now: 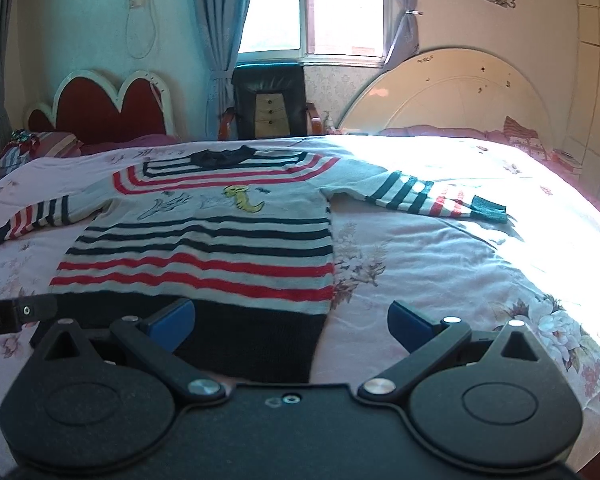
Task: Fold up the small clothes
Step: 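Grasp the black cuff of a striped sleeve with the right gripper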
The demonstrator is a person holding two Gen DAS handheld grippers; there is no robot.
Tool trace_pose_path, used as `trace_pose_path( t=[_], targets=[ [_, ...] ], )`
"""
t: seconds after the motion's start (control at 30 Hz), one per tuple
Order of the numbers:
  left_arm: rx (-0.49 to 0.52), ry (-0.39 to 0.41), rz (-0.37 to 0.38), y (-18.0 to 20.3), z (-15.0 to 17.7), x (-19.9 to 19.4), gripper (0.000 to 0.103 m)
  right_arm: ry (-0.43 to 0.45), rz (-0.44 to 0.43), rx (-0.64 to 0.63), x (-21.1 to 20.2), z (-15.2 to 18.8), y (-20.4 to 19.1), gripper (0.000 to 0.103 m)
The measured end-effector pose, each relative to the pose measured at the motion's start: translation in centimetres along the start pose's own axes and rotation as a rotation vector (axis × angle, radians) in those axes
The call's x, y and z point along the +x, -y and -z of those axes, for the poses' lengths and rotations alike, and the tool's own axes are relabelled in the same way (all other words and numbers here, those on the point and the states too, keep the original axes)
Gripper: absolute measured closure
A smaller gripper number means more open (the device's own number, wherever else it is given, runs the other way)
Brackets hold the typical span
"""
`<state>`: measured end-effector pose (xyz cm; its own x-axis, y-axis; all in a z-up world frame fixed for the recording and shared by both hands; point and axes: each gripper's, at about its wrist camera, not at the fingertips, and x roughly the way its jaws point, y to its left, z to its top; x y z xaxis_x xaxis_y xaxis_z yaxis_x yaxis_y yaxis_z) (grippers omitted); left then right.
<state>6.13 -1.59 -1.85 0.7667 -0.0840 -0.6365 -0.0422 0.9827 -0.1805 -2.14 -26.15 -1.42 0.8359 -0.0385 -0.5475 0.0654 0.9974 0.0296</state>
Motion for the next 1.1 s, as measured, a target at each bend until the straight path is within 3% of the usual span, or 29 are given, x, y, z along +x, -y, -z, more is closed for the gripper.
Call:
trace_pose_path(
  t=[0.13,0.23,0.4,0.5,0.67,0.73,0.83,0.9,0.97,1.1],
  targets=[
    [0.091,0.022,0.024,2.4,-1.9,3.3,0.000,0.020,0.056,0.108,3.1,-2.5,5.1,0.001],
    [0.053,0.015,0.073,3.3,-3.8,6.4,0.000,0.054,0.068,0.205,6.3,-4.2,10.1,0.006],
    [0.007,0.006,0.046,5.0,-6.5,11.7,0.000,0.070,0.128,0.414,14.0,-6.7,20.1,0.054],
    [0.010,0.059,-0.005,6.3,-8.0,14.7,0.000,0.064,0.129,0.553,18.7,-6.9,25.7,0.060],
    [-0.065,-0.040,-0.005,7.5,-10.7,19.2,0.000,0.005,0.120,0.799,26.0,-4.9,32.8,0.060],
    [-0.054,-0.015,-0.011,8.0,-11.1,19.9,0.000,0.028,0.098,0.854,27.2,-3.9,34.1,0.062],
    [-0.044,-0.038,-0.065,8.2,-11.8,21.5,0.000,0.053,0.095,0.830,27.8,-3.8,34.2,0.065],
    [-0.064,-0.074,-0.044,7.7,-12.2,22.7,0.000,0.044,0.114,0.791,28.3,-4.0,33.8,0.083],
    [-0.063,-0.086,-0.034,7.3,-12.4,23.5,0.000,0.036,0.125,0.778,28.7,-4.1,33.9,0.093],
    [-0.048,-0.077,-0.021,5.8,-13.3,23.9,0.000,0.055,0.142,0.696,28.6,-5.6,32.5,0.096]
  ],
)
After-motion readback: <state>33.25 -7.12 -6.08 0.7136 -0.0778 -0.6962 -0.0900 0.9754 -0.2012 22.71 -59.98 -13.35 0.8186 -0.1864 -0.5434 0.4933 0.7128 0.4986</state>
